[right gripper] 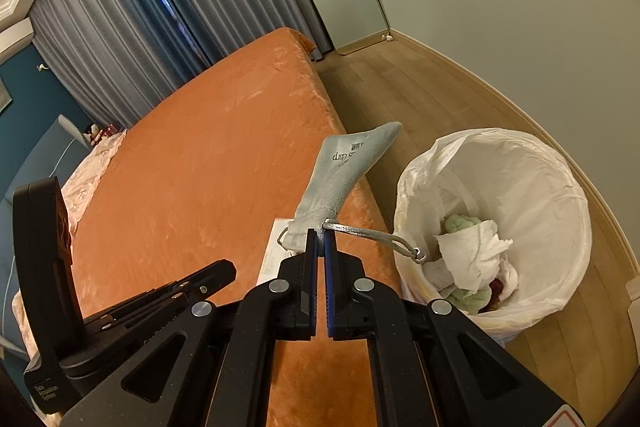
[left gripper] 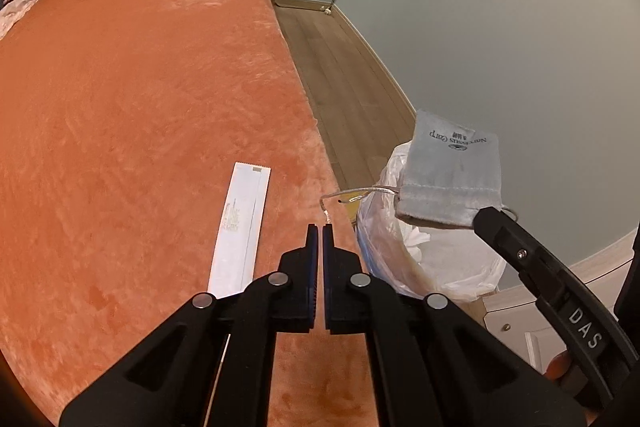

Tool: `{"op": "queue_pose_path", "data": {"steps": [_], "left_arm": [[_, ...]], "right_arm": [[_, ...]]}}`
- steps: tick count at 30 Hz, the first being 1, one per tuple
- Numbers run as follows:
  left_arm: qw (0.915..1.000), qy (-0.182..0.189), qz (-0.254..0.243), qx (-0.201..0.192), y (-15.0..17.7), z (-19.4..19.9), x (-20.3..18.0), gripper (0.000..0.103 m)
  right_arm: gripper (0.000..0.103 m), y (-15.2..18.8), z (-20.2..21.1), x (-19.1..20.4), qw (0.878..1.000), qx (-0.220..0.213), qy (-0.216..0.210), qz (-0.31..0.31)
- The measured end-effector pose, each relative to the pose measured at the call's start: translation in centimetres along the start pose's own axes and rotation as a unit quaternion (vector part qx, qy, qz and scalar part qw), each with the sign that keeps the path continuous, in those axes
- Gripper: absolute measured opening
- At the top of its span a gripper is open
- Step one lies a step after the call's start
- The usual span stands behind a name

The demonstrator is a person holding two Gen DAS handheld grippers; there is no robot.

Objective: Collect trash

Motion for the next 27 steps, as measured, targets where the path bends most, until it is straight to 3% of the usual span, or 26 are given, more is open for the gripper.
{"op": "queue_pose_path", "data": {"steps": [4,5,8,15,19,25,27], "left_arm": [[0.9998,-0.019,0.007,0.007,0.7,-1.0,1.1,0.003],[0.9996,-0.025,0.012,0.012,1.1,-1.3,1.6,0.008],[0.9974,-0.056,0.03,0.034,3.1,-2.6,3.7,0.049],[0.9922,-0.091,0.036,0.076,6.9,-6.8,6.8,0.067],[0.9878,-0.109,0.038,0.105,8.5,-9.3,8.0,0.067],[0.9866,-0.13,0.023,0.096,7.8,-10.5,8.1,0.067],[0.987,-0.129,0.021,0.094,7.3,-10.5,8.0,0.049]], "right_arm": [[0.003,0.2,0.5,-0.6,1.0,0.0,0.003,-0.001],[0.003,0.4,0.4,-0.8,1.0,0.002,0.004,-0.002],[0.003,1.0,0.2,-1.2,1.0,0.008,0.004,-0.005],[0.003,2.5,-1.6,-1.7,1.0,0.028,0.002,-0.012],[0.003,3.1,-2.6,-1.6,0.999,0.038,-0.001,-0.011],[0.003,3.4,-3.6,-1.3,0.999,0.046,-0.004,-0.01],[0.003,3.5,-3.8,-1.3,0.999,0.048,-0.005,-0.01]]}}
Point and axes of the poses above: each gripper's, at about its wrist camera, not at the fingertips, and z roughly against the way its jaws point, x to its left, y to its underside, the point moved 9 cm from there along -z, roughly the way its jaws point, and after that the axes turned 3 degrees about y, right-handed, at the moved point
